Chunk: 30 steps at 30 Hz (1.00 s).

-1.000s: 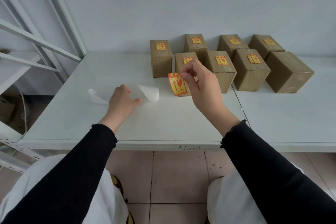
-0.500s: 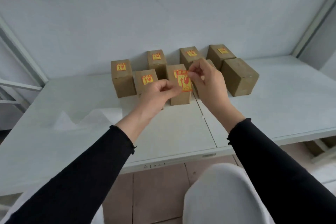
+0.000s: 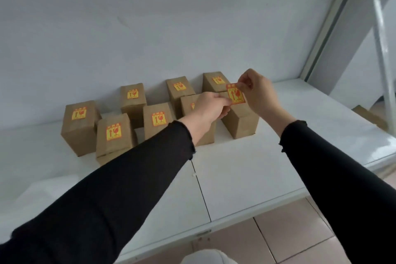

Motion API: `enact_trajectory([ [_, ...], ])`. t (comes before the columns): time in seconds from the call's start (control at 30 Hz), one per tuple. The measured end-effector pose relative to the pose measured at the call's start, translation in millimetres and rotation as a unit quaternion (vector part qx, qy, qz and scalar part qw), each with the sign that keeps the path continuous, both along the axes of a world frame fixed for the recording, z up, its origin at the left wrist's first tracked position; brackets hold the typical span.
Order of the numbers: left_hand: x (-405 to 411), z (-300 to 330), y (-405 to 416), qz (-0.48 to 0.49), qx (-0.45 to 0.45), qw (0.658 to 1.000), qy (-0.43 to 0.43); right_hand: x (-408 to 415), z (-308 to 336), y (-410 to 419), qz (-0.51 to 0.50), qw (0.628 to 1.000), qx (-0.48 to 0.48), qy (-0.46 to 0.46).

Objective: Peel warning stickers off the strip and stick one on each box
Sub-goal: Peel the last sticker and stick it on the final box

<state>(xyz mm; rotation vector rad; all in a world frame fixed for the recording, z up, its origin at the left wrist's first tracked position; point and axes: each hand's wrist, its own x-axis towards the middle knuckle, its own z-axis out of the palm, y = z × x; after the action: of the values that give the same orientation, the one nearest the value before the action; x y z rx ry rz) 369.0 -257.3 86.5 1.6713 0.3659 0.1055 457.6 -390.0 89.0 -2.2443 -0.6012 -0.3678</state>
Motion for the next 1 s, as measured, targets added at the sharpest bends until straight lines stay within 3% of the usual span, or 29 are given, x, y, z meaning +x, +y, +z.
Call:
enact_trajectory([
  [0.4,94.9,-35.6,-16.5,0.021,0.094,0.988,0.123,85.6,-39.6,3.0,-0.046,0.989,-0.119,0.07],
  [0.53,98.9,-45.7,-19.0,0.03,0.08,0.989,0.119,89.5,-52.2,4.8,-0.06,0.989,-0.121,0.06],
  [0.8,107.8,-54.1,-23.3,0.02,0.166,0.982,0.085,93.5,-58.8,6.0,-0.064,0.989,-0.117,0.059],
  [1.0,102.8,-56.1,-26.0,0.018,0.175,0.982,0.064,94.0,-62.9,9.3,-0.063,0.988,-0.136,0.045],
])
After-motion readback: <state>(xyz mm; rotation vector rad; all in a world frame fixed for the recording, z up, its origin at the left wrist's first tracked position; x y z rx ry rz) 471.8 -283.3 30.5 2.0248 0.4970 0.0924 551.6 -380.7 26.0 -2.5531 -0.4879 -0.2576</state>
